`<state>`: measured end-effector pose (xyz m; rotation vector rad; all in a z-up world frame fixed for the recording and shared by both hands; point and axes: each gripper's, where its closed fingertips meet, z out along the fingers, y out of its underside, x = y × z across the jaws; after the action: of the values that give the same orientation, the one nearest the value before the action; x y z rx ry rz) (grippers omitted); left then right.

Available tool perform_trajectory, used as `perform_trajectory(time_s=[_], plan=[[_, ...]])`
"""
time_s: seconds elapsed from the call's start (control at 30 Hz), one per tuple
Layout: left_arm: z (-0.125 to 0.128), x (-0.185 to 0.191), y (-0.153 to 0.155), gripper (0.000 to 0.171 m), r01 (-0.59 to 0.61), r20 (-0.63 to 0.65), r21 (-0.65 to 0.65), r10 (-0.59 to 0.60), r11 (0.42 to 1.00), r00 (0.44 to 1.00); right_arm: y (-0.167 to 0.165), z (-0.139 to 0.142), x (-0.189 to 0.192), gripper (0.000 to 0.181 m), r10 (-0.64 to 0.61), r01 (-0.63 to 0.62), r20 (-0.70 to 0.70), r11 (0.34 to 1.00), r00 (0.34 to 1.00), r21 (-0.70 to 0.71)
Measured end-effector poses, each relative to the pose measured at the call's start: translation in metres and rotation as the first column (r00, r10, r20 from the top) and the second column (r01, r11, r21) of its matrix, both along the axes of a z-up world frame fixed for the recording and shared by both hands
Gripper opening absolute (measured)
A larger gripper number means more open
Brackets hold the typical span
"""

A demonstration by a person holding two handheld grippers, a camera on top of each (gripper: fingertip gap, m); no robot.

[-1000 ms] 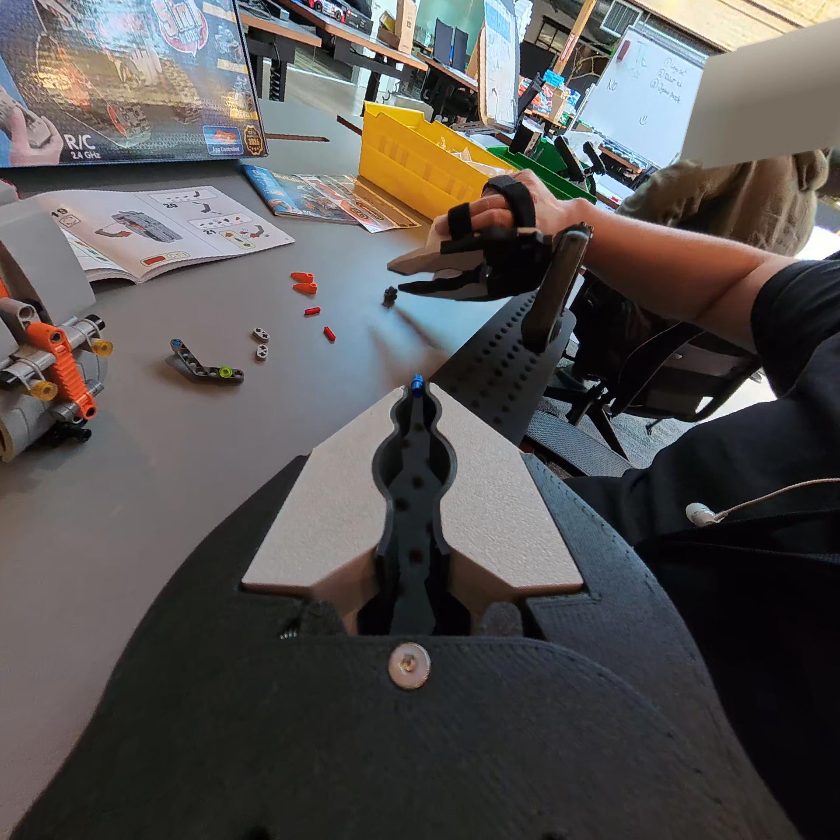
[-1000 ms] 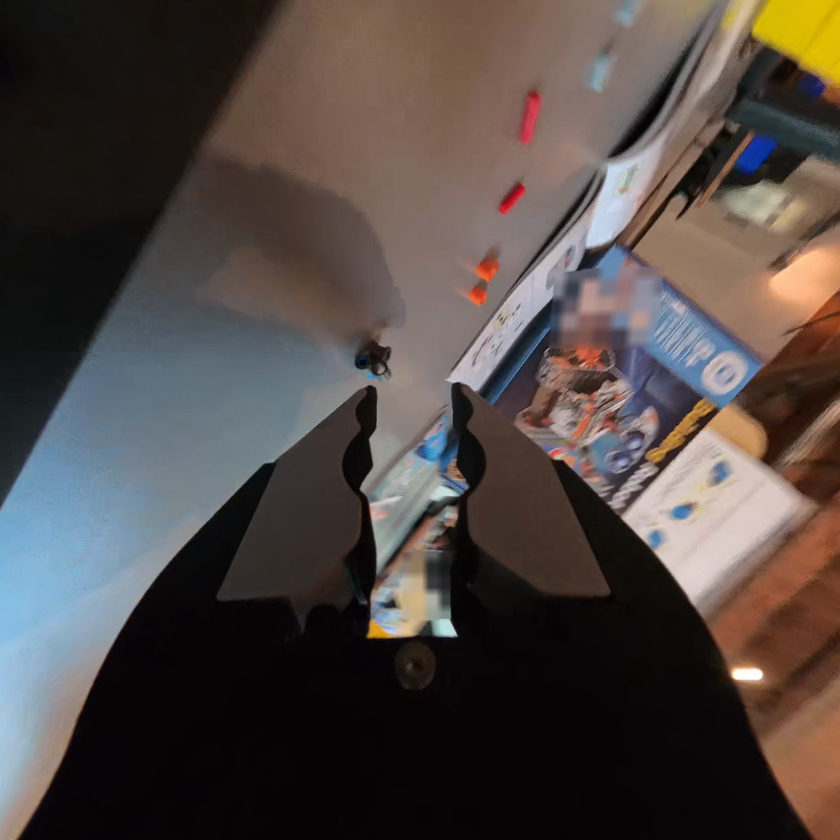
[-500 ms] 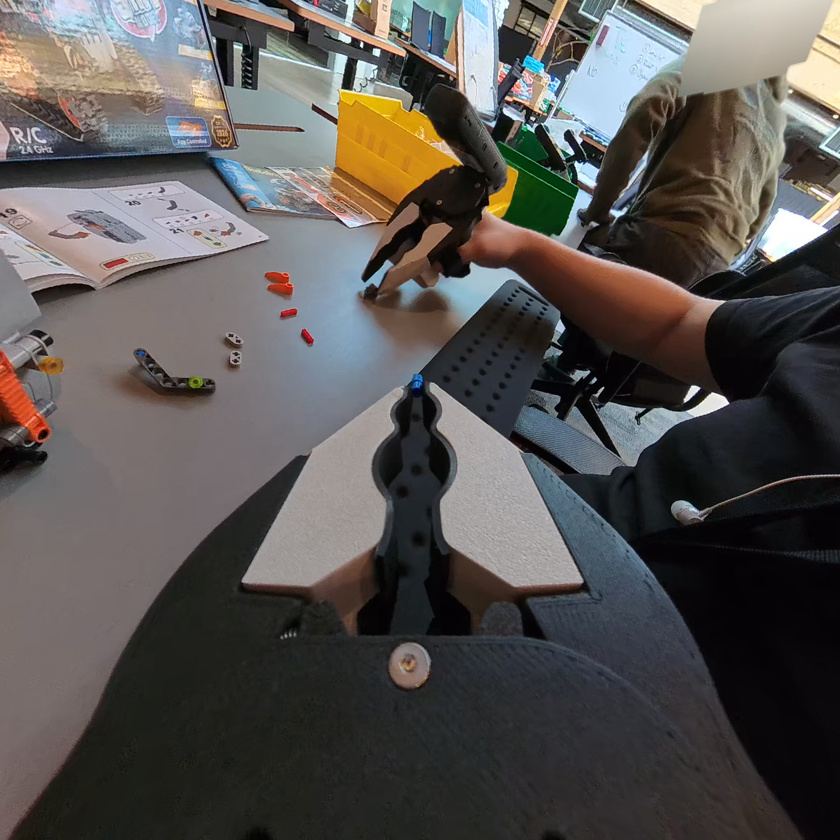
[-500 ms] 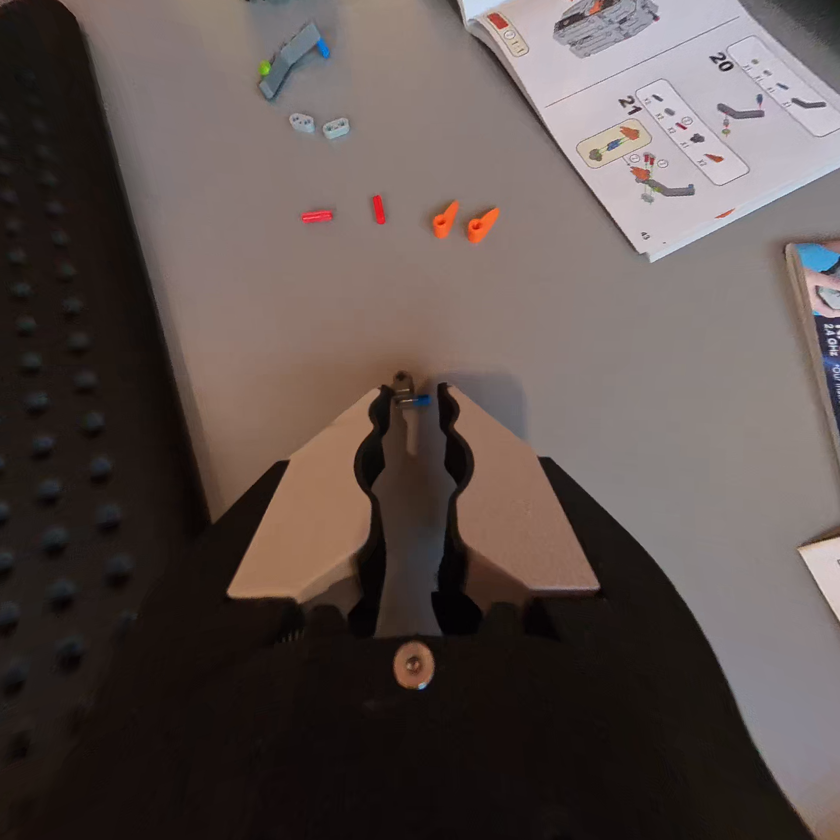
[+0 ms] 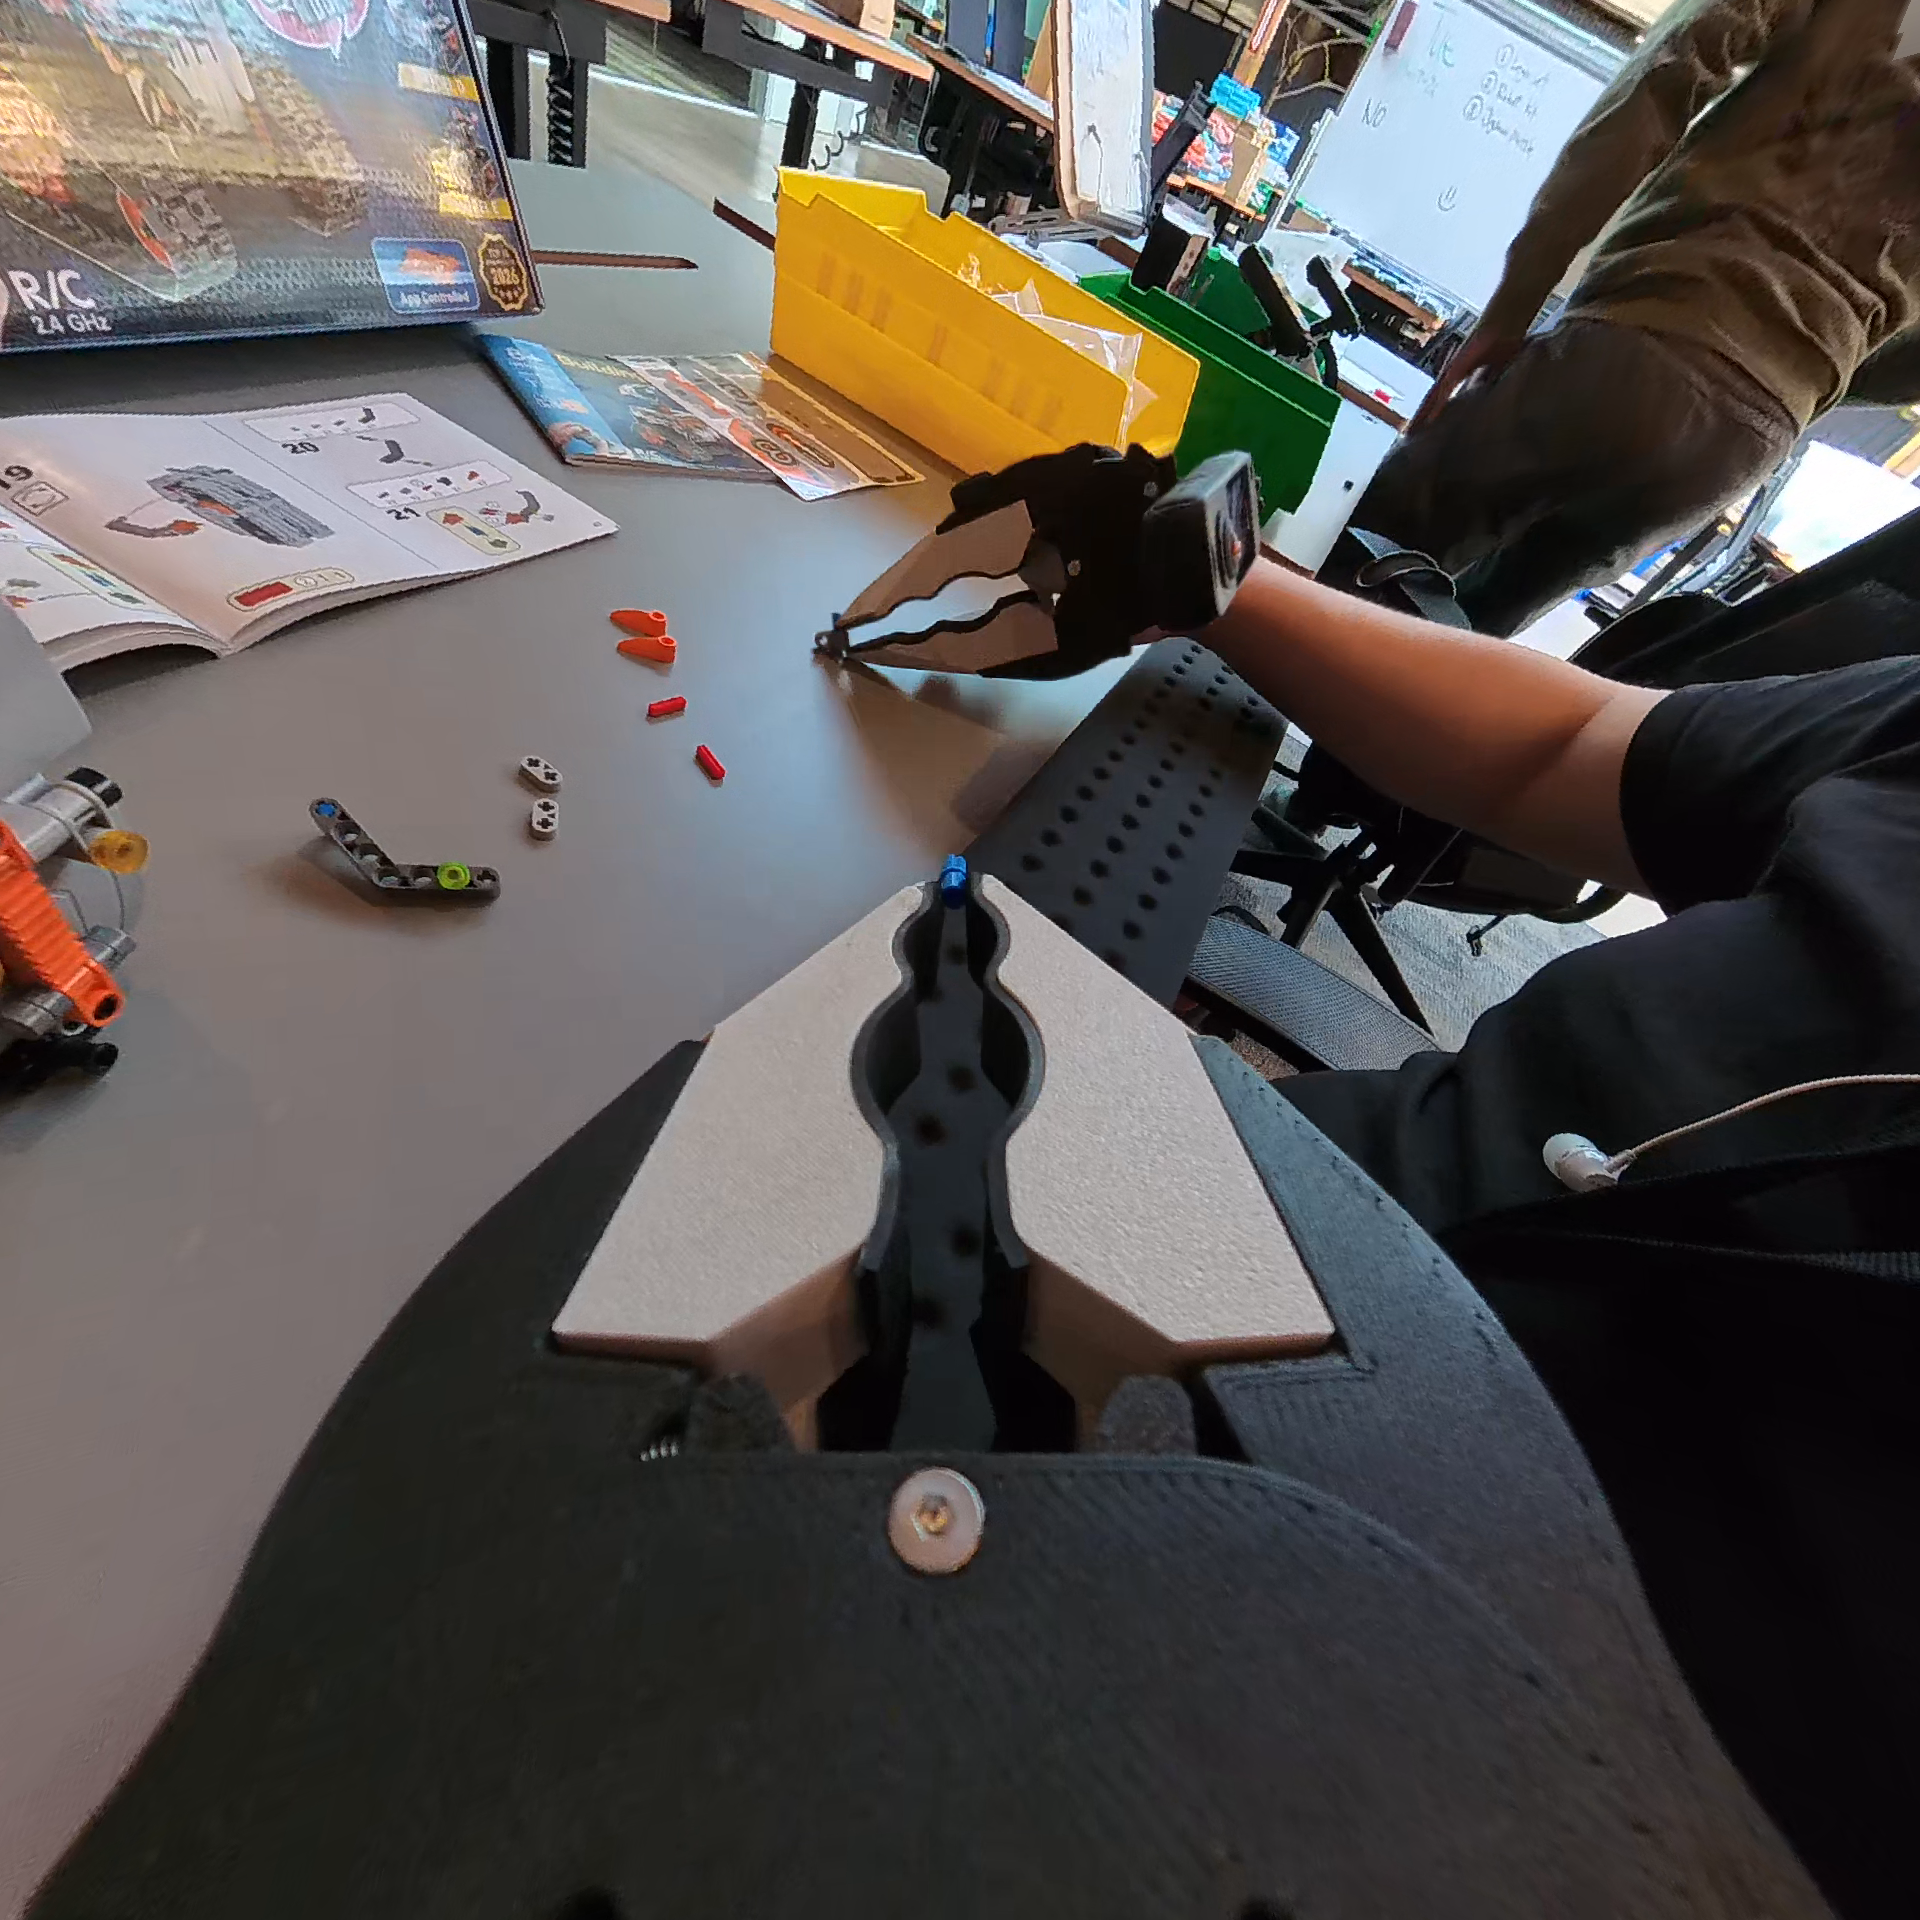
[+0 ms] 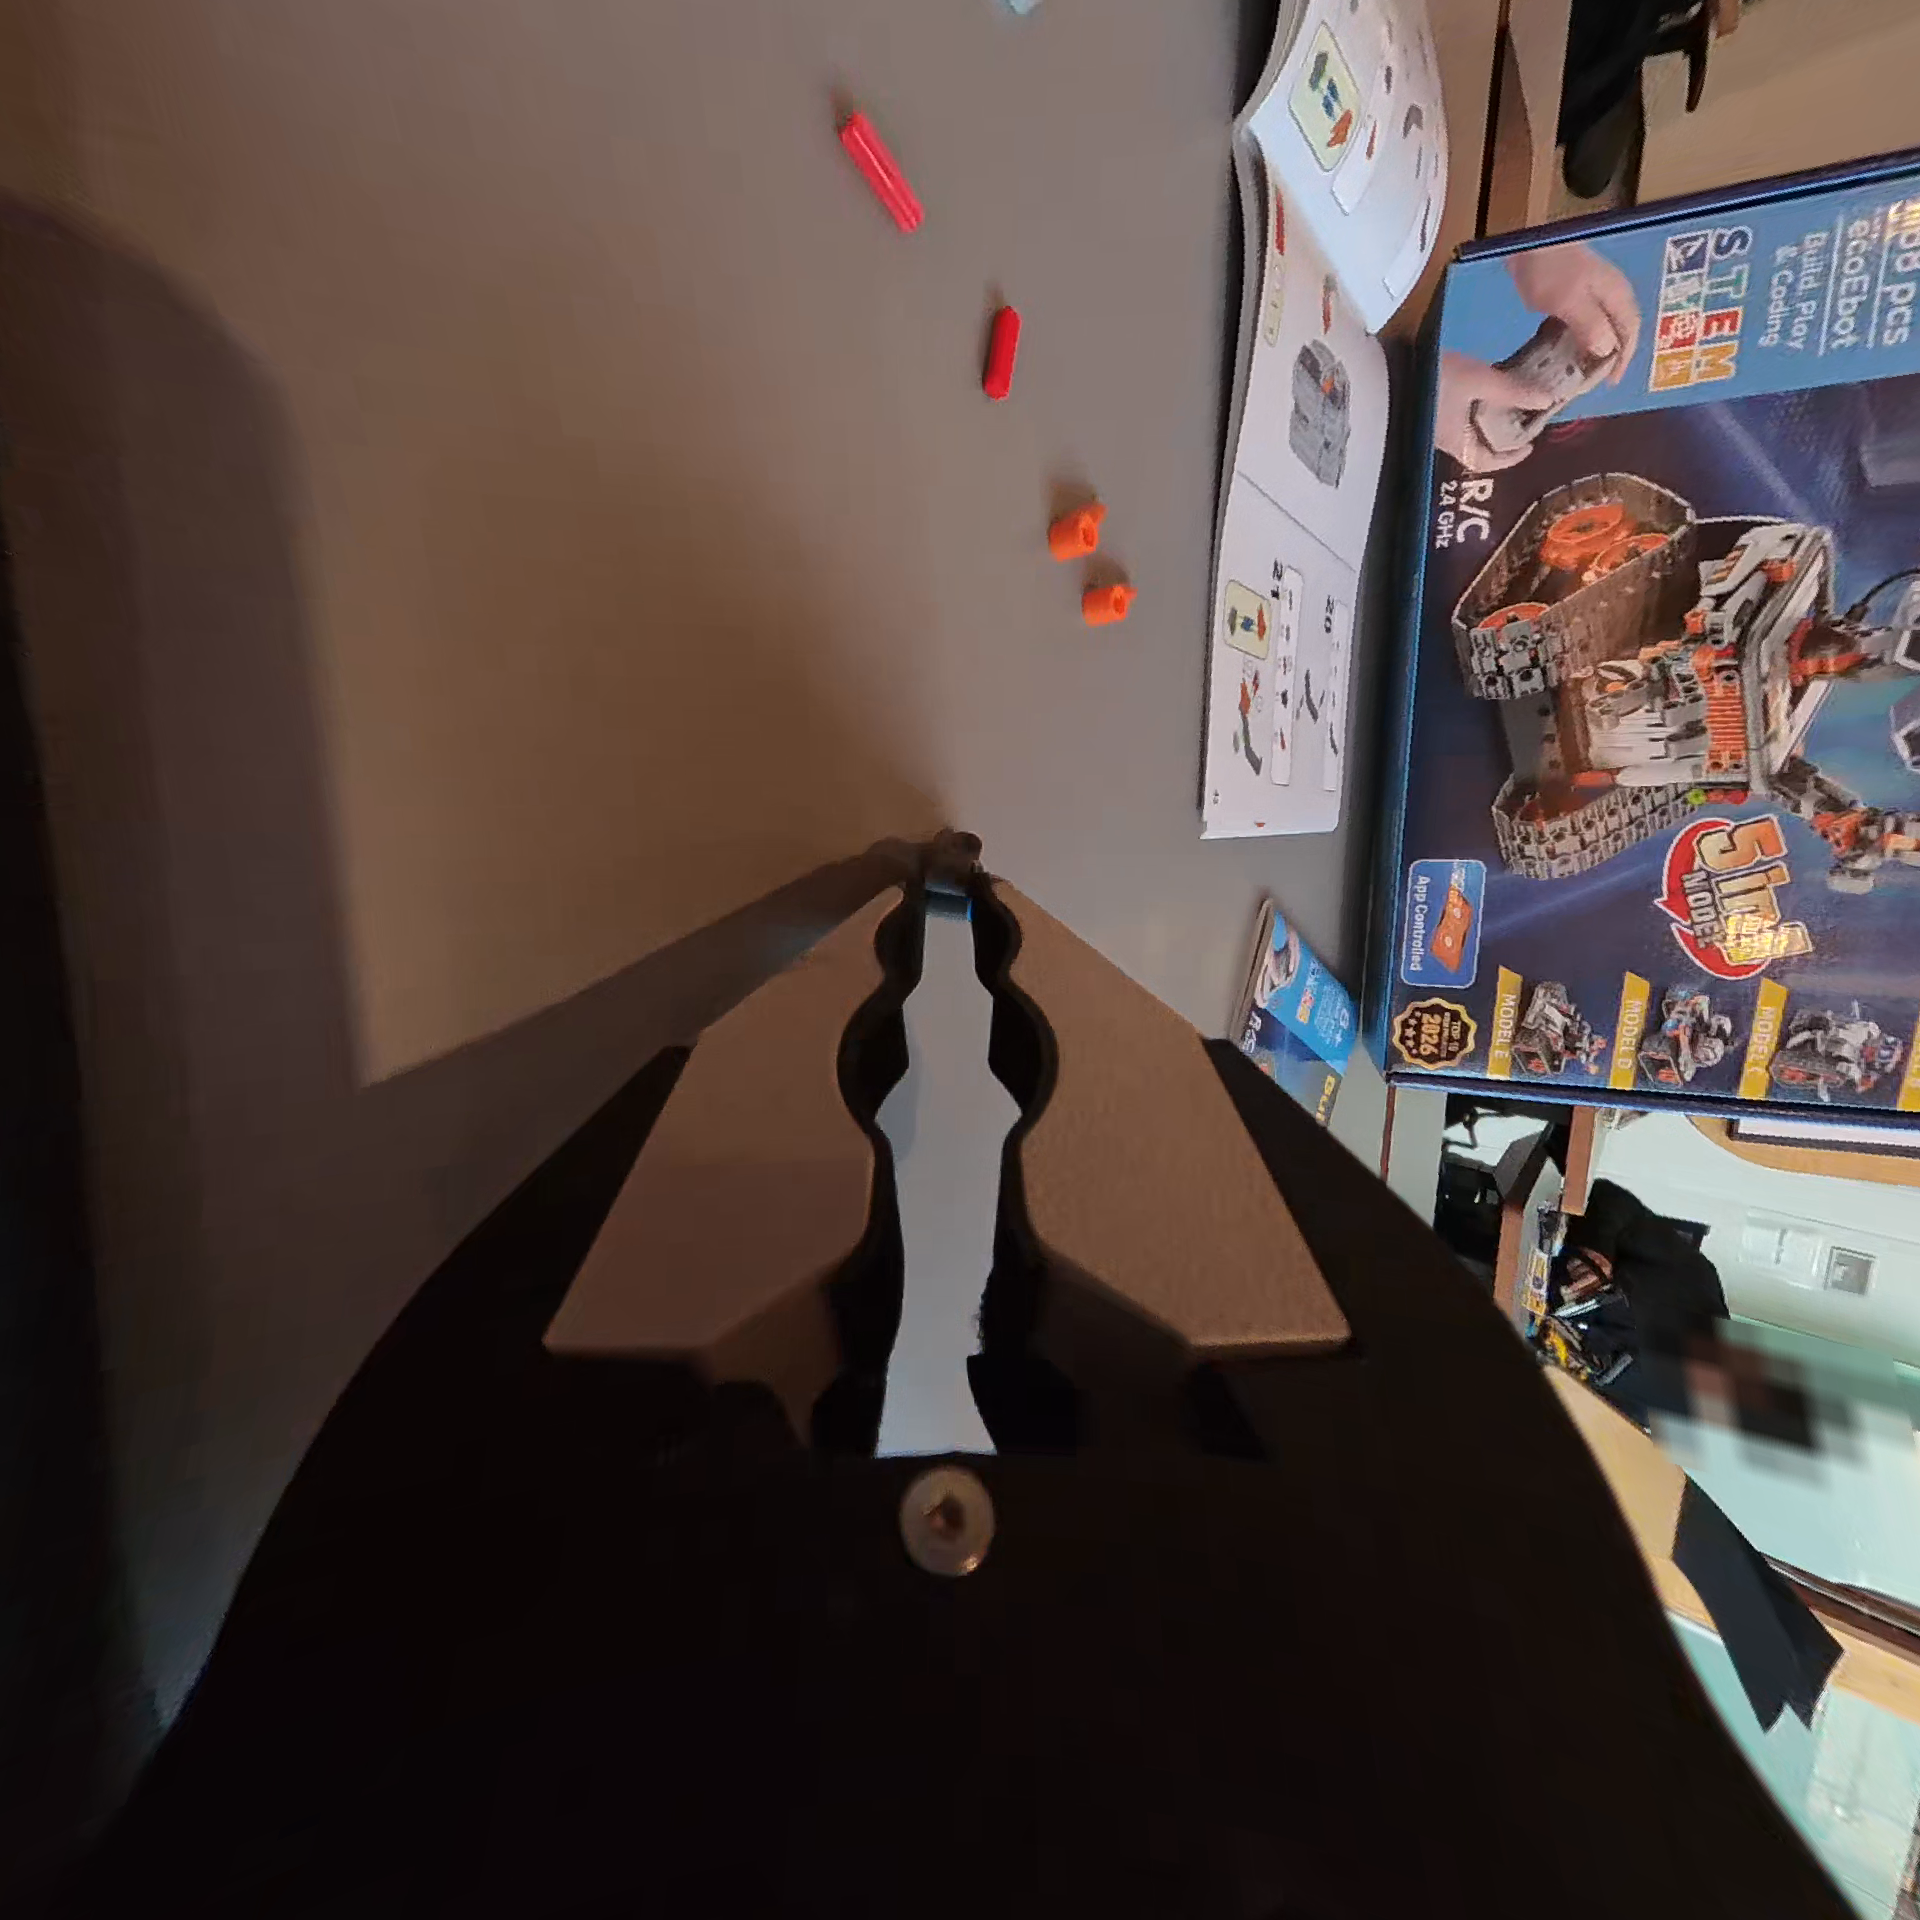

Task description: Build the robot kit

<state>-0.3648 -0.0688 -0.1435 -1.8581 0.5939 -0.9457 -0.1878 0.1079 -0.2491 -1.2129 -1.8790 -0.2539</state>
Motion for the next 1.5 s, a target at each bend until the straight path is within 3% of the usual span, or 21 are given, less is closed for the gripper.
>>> perform_trajectory(time_s=[0.23, 0.3, 0.5, 0.6, 0.7, 0.73, 0.87, 1.07, 1.17, 1.27, 1.4, 1.5], plan=[[-0.002, -0.003, -0.002, 0.002, -0.004, 0.003, -0.006, 0.004, 1.0, 1.0, -0.016, 0.001, 0.0, 0.014, 0.007, -0.007, 0.008, 0.999, 1.0, -0.042], [-0.002, -0.003, -0.002, 0.002, -0.004, 0.01, -0.007, 0.004, 1.0, 1.0, -0.021, 0.008, 0.0, 0.021, -0.002, -0.003, -0.052, 0.995, 0.999, -0.099], [0.001, 0.003, 0.003, 0.002, 0.015, 0.03, 0.002, -0.015, 1.0, 0.999, -0.035, 0.033, -0.002, 0.018, -0.1, -0.009, -0.298, 0.939, 0.949, -0.344], [0.009, 0.019, 0.011, 0.002, 0.095, 0.088, 0.03, -0.098, 0.995, 0.991, -0.072, 0.077, -0.04, 0.021, -0.058, -0.171, -0.487, 0.895, 0.871, -0.413], [0.026, 0.042, 0.012, 0.002, 0.211, 0.245, 0.048, -0.216, 0.976, 0.945, -0.138, 0.124, -0.087, 0.029, 0.096, -0.45, -0.656, 0.8, 0.749, -0.397], [0.03, 0.047, 0.011, 0.002, 0.247, 0.291, 0.039, -0.247, 0.968, 0.924, -0.15, 0.134, -0.098, 0.029, 0.132, -0.482, -0.683, 0.803, 0.719, -0.352], [0.039, 0.059, 0.006, 0.001, 0.327, 0.382, 0.018, -0.309, 0.945, 0.871, -0.171, 0.148, -0.121, 0.024, 0.275, -0.508, -0.693, 0.848, 0.666, -0.151], [0.039, 0.062, -0.003, 0.001, 0.352, 0.364, 0.03, -0.339, 0.935, 0.868, -0.18, 0.146, -0.126, 0.005, 0.228, -0.562, -0.73, 0.789, 0.644, -0.249], [0.039, 0.064, -0.006, 0.002, 0.362, 0.359, 0.041, -0.352, 0.931, 0.864, -0.182, 0.145, -0.124, 0.004, 0.211, -0.579, -0.736, 0.763, 0.643, -0.287], [0.043, 0.065, -0.008, 0.002, 0.384, 0.381, 0.047, -0.372, 0.922, 0.847, -0.181, 0.149, -0.123, 0.01, 0.22, -0.573, -0.744, 0.779, 0.631, -0.255], [0.046, 0.067, -0.01, 0.002, 0.398, 0.38, 0.059, -0.39, 0.915, 0.839, -0.184, 0.15, -0.12, 0.004, 0.241, -0.569, -0.733, 0.788, 0.636, -0.236], [0.056, 0.06, -0.008, 0.007, 0.392, 0.427, 0.068, -0.382, 0.917, 0.82, -0.184, 0.157, -0.117, 0.004, 0.284, -0.548, -0.738, 0.825, 0.613, -0.138]])
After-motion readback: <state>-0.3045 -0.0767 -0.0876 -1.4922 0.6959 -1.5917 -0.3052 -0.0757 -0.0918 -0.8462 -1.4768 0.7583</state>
